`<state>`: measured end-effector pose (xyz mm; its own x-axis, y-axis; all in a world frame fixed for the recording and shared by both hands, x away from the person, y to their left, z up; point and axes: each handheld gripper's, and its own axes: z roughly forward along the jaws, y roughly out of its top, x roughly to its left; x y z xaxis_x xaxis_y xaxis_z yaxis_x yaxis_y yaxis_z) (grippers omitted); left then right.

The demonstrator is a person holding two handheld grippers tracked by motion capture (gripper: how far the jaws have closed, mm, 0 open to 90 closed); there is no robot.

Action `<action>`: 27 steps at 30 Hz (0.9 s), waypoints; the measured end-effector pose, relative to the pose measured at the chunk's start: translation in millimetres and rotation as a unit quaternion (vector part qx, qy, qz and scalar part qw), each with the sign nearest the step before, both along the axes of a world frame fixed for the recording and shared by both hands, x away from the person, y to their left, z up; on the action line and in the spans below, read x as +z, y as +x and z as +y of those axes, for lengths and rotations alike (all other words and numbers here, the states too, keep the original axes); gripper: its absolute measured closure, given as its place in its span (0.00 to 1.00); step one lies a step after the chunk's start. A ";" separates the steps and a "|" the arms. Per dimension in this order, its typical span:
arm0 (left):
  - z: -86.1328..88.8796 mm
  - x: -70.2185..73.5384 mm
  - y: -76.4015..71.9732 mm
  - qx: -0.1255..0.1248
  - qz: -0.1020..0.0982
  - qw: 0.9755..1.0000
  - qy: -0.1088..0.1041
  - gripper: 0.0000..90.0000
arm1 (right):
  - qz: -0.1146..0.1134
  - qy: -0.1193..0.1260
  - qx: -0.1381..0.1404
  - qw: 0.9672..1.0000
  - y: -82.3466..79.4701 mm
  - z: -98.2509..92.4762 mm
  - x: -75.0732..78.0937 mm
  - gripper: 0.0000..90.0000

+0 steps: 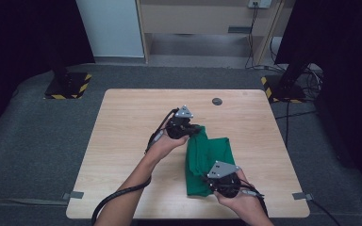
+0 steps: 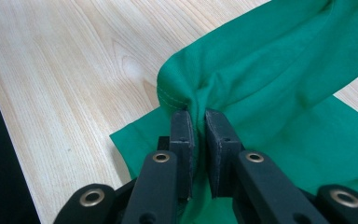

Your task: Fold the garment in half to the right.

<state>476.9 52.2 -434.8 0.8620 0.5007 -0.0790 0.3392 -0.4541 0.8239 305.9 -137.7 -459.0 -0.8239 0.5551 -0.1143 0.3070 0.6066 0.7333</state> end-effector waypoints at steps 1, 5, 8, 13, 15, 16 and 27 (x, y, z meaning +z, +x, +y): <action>-0.5 -0.4 0.2 0.000 0.000 1.000 -0.001 0.92 | 0.001 0.000 -0.001 1.000 -0.2 -0.5 -0.1 0.92; -1.5 -1.2 0.8 0.002 0.001 1.000 -0.004 0.92 | -0.001 0.000 -0.003 1.000 -0.3 -2.2 0.1 0.92; -0.9 -1.6 1.8 0.006 0.003 1.000 -0.007 0.92 | -0.003 -0.002 -0.006 1.000 0.6 -3.5 0.4 0.92; 0.4 -2.2 2.7 0.008 0.003 1.000 -0.014 0.92 | -0.003 0.001 -0.010 1.000 1.5 -6.1 2.9 0.91; 0.9 -2.2 2.5 0.010 0.002 1.000 -0.017 0.92 | -0.005 0.004 -0.011 1.000 1.2 -6.4 5.0 0.91; 1.4 -2.2 2.6 0.011 0.001 1.000 -0.018 0.92 | -0.006 0.005 -0.011 1.000 1.2 -6.3 6.1 0.91; 2.8 -4.7 5.8 0.024 0.007 0.999 -0.030 0.92 | -0.006 -0.002 -0.020 1.000 7.1 -10.2 5.0 0.91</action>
